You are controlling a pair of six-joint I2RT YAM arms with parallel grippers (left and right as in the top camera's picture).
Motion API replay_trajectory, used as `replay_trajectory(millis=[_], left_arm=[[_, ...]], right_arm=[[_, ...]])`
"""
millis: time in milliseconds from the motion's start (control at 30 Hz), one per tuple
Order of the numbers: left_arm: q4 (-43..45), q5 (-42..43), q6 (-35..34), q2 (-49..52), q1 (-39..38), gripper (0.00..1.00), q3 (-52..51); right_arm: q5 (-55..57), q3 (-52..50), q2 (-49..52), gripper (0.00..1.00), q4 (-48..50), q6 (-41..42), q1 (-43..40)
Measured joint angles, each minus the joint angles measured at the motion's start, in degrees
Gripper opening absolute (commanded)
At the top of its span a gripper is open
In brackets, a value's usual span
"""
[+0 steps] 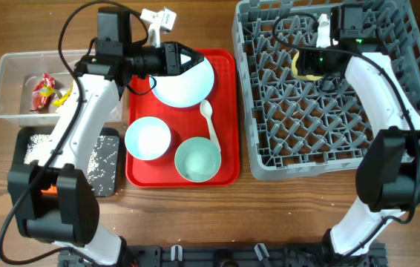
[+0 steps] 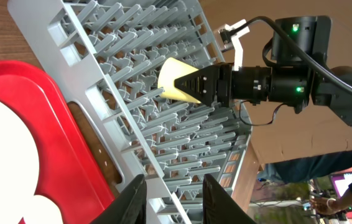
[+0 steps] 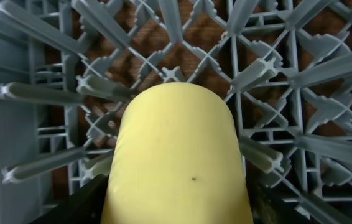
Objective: Sort waste into correct bins and load items into the dishwasher rack
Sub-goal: 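Lower the yellow cup into the grey rack with right gripper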
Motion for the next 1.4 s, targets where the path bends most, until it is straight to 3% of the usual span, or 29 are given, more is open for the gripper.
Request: replay_trajectory(millis=[167, 533, 733, 967, 1033, 1133, 1300, 1400], left_arm=[[-0.02, -0.59, -0.15, 0.00, 0.00, 0.46, 0.00], [-0.02, -0.66, -0.17, 0.00, 0.00, 0.42, 0.00], [-0.35, -2.75, -0.15, 0.00, 1.53, 0.37, 0.00], [-6.69, -16.00, -1.14, 0.00, 6.82, 0.37, 0.00], [-8.15, -18.58, -1.31, 0.00, 7.15, 0.37, 0.00], [-9.01, -20.48, -1.29, 0.00, 7.13, 0.36, 0.00], [-9.88, -21.35, -1.29, 0.00, 7.13, 0.35, 0.00], [-10.56, -21.46, -1.29, 0.00, 7.13, 0.35, 0.00]], right_arm=[[0.22, 0.00, 0.59, 1.00, 0.74, -1.01, 0.00], [-0.68, 2.60, 0.55, 1.00, -1.46, -4.48, 0.00], [-11.26, 6.88, -6.60, 1.00, -1.64, -4.44, 0.72], [-16.00, 7.69, -9.01, 0.99, 1.16, -4.20, 14.05], [-16.41, 7.69, -8.20, 0.89, 4.33, -4.20, 18.95], [-13.42, 7.72, -4.04, 0.82, 9.64, -2.73, 25.46], [-4.31, 7.72, 7.74, 0.69, 17.59, -4.15, 27.85], [-0.94, 7.63, 14.75, 0.67, 20.85, -4.72, 27.63]])
